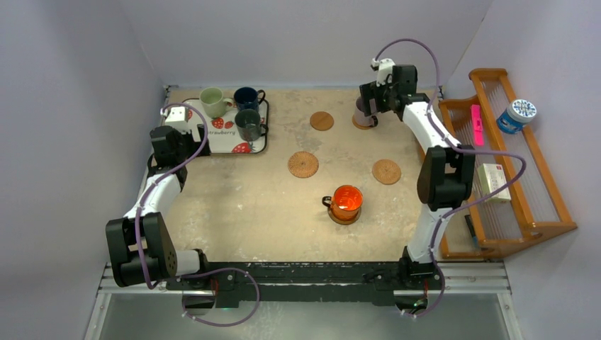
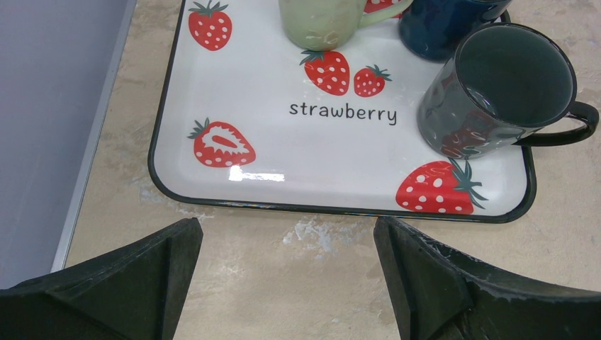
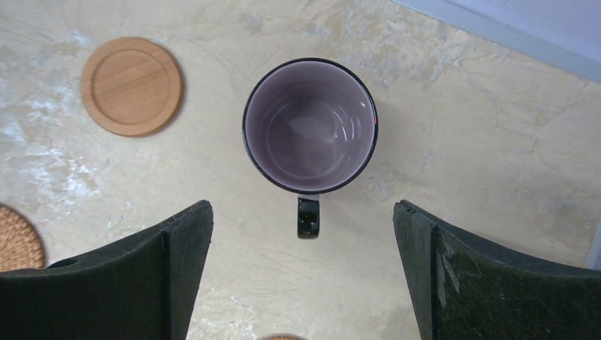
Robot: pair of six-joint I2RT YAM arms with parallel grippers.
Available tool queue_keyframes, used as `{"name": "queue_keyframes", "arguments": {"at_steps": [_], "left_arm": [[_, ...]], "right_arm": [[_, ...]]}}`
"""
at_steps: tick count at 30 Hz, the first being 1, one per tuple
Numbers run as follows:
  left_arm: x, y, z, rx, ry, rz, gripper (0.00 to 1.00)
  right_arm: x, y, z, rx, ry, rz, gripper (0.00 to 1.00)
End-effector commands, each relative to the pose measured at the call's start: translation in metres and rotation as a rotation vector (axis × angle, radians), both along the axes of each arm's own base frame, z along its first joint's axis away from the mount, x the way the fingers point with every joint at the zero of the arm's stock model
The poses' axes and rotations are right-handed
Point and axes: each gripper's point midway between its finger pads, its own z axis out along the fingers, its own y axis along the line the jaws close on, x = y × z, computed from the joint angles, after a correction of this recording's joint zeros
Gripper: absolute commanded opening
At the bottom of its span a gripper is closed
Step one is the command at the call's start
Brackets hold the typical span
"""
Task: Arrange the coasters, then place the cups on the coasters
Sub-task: Pick up the cup from the tray.
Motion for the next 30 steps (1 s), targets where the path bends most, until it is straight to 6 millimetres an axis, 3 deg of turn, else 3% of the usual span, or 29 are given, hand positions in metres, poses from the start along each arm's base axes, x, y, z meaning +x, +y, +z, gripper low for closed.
{"name": "queue_keyframes", "arguments": {"at_steps": [1,8,13,22,30], "left_arm": [[0.006,0.003,0.012,0.004,-0.044,0.000,1.00],[0.006,0.002,0.012,0.004,-0.044,-0.002,1.00],[0.006,0.002,0.012,0.006,-0.044,-0.003,1.00],[0.006,0.003,0.014,0.010,-0.048,-0.002,1.00],[0.005,0.006,0.020,0.029,-0.062,0.008,1.00]], "right_arm": [[-0.014,0.008,0.041,0.043,-0.061,0.039,0.99],[-0.038,0.010,0.068,0.058,-0.105,0.061,0.99],[-0.056,0.011,0.076,0.058,-0.122,0.075,0.99],[-0.096,0.017,0.083,0.056,-0.142,0.155,0.99],[-0.128,0.023,0.076,0.051,-0.164,0.233,0.99]]}}
